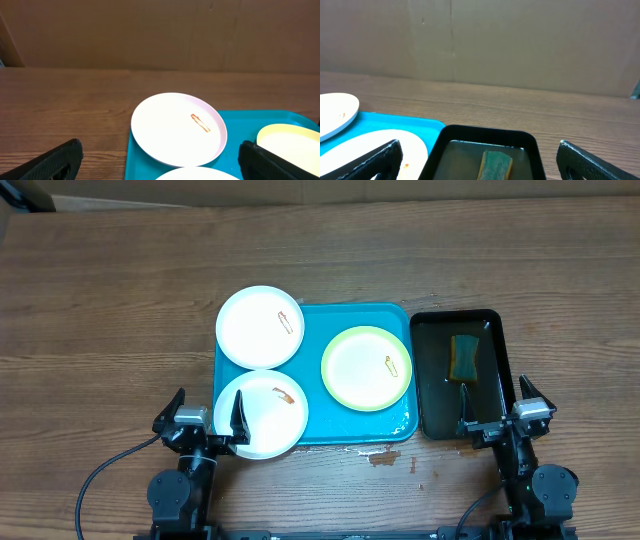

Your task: Clean dirty plates on tray and stack at the side

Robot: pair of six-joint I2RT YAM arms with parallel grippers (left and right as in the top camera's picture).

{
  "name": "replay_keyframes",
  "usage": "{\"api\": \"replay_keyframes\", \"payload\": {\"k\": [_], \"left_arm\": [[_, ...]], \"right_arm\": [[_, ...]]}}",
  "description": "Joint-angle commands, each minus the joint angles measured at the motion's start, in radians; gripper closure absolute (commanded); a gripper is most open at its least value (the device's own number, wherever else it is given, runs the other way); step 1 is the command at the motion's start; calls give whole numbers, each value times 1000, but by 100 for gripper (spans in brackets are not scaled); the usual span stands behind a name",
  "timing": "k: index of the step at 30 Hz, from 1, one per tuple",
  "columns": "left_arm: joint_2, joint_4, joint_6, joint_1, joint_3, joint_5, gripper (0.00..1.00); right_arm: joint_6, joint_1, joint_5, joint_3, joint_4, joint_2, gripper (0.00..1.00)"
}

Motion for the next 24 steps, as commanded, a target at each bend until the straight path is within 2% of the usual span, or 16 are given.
{"api": "replay_keyframes", "payload": {"k": [1, 5, 9, 14, 19, 24], "left_arm": [[-4, -4, 26, 2, -3, -10, 0], [-4, 44, 26, 2, -3, -10, 0], [-4, 77, 24, 2, 0, 25, 0], [-4, 66, -77, 2, 58, 121, 0], [30, -115, -140, 2, 248, 123, 0], [235, -320, -139, 2, 521, 125, 0]], "right_arm": [[-3, -3, 2, -10, 3, -6, 0], [87, -2, -2, -10, 3, -6, 0], [88, -2, -18, -10, 10, -6, 0], [126, -2, -24, -10, 6, -6, 0], [258, -3, -16, 18, -3, 1, 0], [370, -5, -16, 140, -7, 96, 0]]}}
